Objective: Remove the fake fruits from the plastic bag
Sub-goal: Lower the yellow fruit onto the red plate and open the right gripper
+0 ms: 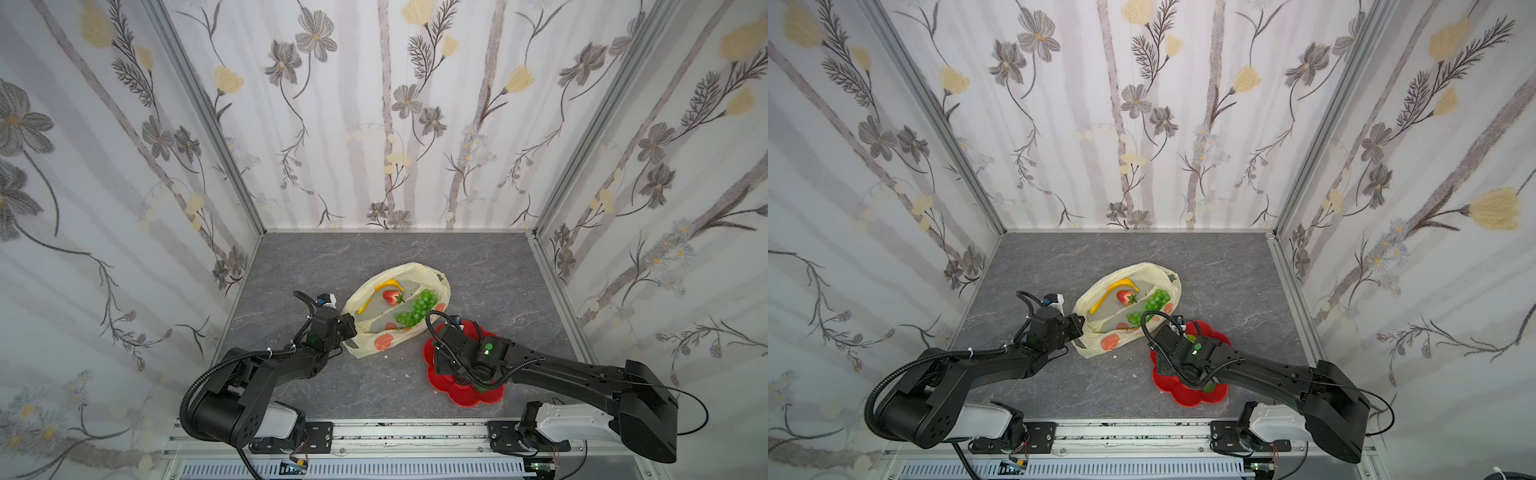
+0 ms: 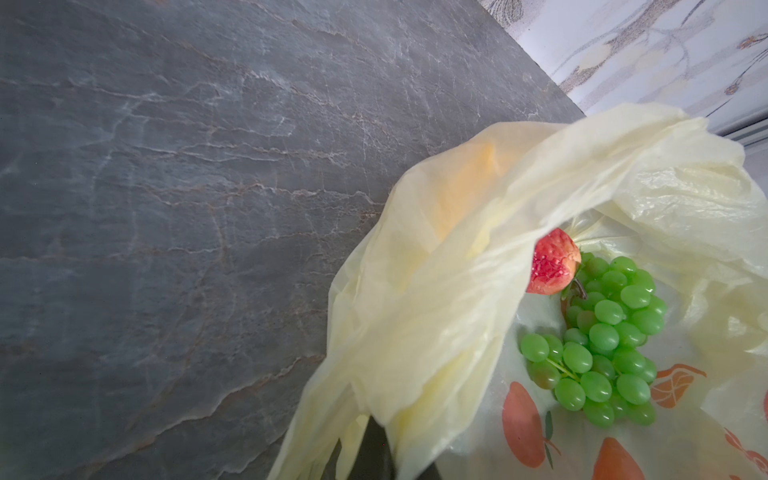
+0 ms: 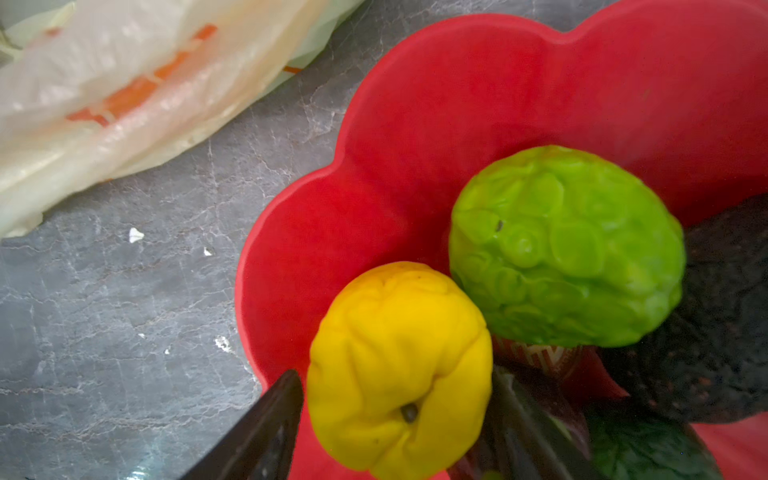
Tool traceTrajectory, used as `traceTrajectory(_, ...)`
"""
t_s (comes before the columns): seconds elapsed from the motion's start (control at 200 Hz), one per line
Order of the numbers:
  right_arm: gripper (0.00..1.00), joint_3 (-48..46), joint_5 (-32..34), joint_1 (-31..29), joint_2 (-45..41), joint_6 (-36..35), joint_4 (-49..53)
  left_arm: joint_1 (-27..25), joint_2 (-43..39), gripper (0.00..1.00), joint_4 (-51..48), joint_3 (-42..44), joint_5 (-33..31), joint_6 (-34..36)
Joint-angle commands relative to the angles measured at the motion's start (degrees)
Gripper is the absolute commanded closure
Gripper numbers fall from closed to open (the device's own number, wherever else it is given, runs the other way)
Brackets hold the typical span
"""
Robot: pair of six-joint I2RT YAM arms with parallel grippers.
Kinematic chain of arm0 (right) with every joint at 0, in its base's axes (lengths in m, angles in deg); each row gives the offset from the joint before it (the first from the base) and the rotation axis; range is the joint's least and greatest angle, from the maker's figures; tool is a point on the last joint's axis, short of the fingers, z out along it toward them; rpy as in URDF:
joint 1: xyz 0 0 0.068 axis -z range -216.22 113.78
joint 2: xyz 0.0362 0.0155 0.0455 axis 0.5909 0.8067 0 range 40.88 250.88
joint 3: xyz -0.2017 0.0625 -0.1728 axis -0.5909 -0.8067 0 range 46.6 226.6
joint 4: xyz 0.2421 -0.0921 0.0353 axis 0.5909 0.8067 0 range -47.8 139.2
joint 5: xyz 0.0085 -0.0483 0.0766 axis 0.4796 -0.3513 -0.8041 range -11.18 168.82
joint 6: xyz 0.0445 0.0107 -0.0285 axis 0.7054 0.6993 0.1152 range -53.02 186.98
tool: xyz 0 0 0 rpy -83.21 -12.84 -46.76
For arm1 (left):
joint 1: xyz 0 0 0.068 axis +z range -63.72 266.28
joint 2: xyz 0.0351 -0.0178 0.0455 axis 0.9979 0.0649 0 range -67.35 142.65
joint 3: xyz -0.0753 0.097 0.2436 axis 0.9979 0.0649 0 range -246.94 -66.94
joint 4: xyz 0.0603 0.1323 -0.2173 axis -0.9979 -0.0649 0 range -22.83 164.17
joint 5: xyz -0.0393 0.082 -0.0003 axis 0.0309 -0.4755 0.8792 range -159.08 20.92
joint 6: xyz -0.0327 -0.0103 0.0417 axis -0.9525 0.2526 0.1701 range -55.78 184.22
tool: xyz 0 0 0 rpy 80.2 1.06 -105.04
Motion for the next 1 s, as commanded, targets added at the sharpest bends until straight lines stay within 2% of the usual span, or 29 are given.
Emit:
traceTrajectory(0.0, 0.27, 1.0, 3.89, -0.07, -0.91, 2.16, 2.05, 0.09, 0.15, 1.0, 1.17, -0.16, -0.4, -0.01)
traceTrajectory(0.205, 0.27, 1.0, 6.39, -0.08, -4.23, 3.15, 3.83, 0.03, 0.43, 1.0, 1.11, -0.29, -0.16, -0.01)
traceTrajectory(0.36, 0.33, 6.13, 6.15, -0.88, -4.43, 1.51, 3.78, 0.09, 0.36, 1.0, 1.13, -0.2, -0.23, -0.01)
traceTrajectory(0.61, 0.37, 11.14, 4.84, -3.21, 2.48, -0.47, 2.67, 0.09, 0.35, 1.0, 1.16, -0.21, -0.38, 0.04)
traceTrajectory(0.999, 0.38, 11.2, 1.83, -4.21, 10.12, -0.65, 1.79, 0.04, 0.5, 1.0, 1.17, -0.29, -0.07, -0.01)
